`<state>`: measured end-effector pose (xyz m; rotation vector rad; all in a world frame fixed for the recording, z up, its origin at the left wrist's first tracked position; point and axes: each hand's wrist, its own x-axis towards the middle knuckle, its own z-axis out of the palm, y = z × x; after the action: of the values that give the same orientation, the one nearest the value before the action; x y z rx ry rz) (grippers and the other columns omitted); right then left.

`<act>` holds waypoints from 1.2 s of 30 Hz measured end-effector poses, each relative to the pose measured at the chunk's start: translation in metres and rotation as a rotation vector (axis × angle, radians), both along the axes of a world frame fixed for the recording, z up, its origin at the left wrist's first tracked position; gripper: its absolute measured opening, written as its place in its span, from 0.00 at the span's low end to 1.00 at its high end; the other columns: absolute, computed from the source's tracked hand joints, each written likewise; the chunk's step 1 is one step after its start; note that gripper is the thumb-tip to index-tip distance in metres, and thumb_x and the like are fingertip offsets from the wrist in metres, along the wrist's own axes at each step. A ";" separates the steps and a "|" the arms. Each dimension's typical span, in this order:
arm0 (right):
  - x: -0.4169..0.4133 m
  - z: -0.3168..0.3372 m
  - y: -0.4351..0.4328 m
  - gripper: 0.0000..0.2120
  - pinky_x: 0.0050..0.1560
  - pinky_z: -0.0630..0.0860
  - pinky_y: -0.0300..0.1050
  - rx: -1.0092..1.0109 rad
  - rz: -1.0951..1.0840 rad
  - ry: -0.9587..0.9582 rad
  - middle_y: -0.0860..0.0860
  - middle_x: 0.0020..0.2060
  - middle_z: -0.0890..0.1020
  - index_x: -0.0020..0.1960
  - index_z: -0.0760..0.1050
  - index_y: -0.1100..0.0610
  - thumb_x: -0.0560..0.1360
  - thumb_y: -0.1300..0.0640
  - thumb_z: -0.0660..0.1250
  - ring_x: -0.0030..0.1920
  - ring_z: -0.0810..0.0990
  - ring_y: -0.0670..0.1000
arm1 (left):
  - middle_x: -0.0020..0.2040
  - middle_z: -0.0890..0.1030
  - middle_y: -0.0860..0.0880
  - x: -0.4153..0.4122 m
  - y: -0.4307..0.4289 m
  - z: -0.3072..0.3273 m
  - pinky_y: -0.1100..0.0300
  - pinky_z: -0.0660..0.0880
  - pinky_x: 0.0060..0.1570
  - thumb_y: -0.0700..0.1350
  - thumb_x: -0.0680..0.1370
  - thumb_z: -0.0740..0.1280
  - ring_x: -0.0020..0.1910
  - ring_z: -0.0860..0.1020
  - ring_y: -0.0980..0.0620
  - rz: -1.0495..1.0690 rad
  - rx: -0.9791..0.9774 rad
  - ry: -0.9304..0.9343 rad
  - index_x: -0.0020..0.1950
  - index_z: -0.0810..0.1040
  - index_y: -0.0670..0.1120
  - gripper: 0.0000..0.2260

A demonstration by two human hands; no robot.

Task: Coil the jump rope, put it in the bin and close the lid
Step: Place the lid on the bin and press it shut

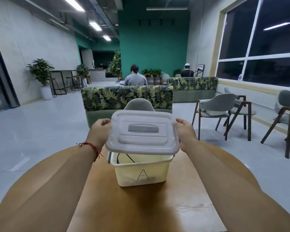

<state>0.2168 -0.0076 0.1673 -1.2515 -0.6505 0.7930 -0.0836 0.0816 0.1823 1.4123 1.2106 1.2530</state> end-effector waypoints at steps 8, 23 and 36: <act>0.015 -0.035 0.080 0.16 0.50 0.75 0.49 -0.455 0.132 -0.456 0.62 0.64 0.85 0.62 0.83 0.63 0.81 0.55 0.67 0.55 0.84 0.61 | 0.52 0.82 0.48 0.012 0.044 -0.073 0.54 0.73 0.51 0.39 0.83 0.65 0.56 0.77 0.43 0.040 -0.100 0.493 0.55 0.81 0.47 0.07; -0.029 -0.079 0.086 0.37 0.83 0.46 0.76 -0.539 0.550 -1.366 0.47 0.89 0.58 0.84 0.62 0.33 0.78 0.22 0.55 0.89 0.52 0.60 | 0.64 0.84 0.32 -0.009 0.054 -0.117 0.43 0.85 0.54 0.55 0.88 0.58 0.49 0.85 0.44 -0.021 -0.518 -0.205 0.78 0.74 0.36 0.27; -0.053 -0.071 0.070 0.43 0.80 0.49 0.81 -0.585 0.610 -1.473 0.48 0.89 0.57 0.85 0.59 0.34 0.75 0.18 0.55 0.88 0.52 0.61 | 0.61 0.89 0.40 -0.010 0.041 -0.113 0.48 0.88 0.46 0.44 0.87 0.62 0.55 0.89 0.41 -0.107 -0.471 -0.305 0.66 0.85 0.41 0.15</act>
<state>0.1634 0.0620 0.0965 -2.1655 -2.1657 0.4063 -0.0940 0.1223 0.0692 0.8942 1.1101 0.9830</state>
